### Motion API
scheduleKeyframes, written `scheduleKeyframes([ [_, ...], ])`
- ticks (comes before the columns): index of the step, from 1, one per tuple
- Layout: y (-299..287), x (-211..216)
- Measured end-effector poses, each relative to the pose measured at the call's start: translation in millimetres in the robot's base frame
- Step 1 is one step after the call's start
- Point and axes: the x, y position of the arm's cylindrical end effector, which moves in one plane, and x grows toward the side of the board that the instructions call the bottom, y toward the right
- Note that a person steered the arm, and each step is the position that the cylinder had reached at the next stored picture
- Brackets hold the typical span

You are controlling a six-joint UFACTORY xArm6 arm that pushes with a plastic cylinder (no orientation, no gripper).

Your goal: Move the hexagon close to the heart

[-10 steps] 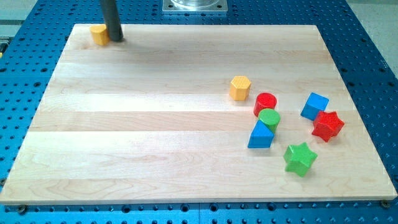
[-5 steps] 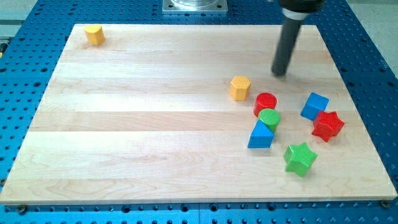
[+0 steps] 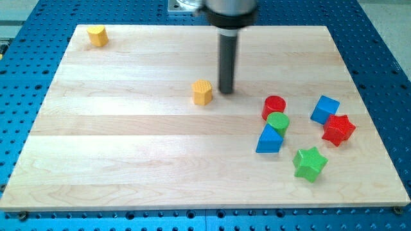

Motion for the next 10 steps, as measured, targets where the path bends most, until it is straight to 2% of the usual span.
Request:
scheduleKeyframes([
  [1, -26.3, 22.0],
  [2, -116.9, 17.4],
  [3, -175.8, 1.7],
  [4, -212.2, 23.1],
  [5, -223.2, 39.6],
  [6, -264.8, -12.3],
  [7, -284.2, -56.5],
  [9, -247.1, -59.2],
  [10, -224.4, -94.3],
])
